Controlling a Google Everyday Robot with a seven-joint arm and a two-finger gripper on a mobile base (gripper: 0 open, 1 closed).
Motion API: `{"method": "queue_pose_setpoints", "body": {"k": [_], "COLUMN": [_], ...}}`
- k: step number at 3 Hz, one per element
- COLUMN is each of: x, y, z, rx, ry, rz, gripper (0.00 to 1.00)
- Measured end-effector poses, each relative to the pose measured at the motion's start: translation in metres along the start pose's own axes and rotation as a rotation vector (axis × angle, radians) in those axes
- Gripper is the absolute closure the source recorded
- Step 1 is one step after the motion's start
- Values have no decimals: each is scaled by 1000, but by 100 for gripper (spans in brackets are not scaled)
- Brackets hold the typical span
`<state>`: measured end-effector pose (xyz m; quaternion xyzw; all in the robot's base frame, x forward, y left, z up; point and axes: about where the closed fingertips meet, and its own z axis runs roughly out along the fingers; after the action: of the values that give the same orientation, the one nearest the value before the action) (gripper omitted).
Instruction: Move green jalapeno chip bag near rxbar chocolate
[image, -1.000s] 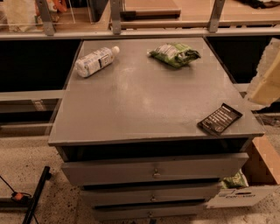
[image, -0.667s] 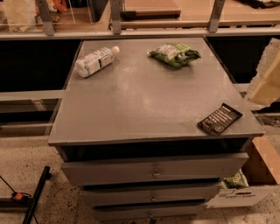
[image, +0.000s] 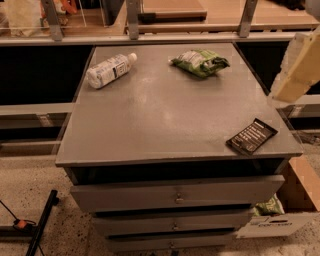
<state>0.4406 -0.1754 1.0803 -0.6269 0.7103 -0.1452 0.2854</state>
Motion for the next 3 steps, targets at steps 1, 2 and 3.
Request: {"method": "queue_pose_setpoints", "body": {"k": [1,2,3], "x": [14,45,64], "y": [-30,-62,-90], "z": [40,97,150], "rx": [26,23,19], "ry": [8,60,99], "rz": [0,39,62], "gripper": [0,0,0]}}
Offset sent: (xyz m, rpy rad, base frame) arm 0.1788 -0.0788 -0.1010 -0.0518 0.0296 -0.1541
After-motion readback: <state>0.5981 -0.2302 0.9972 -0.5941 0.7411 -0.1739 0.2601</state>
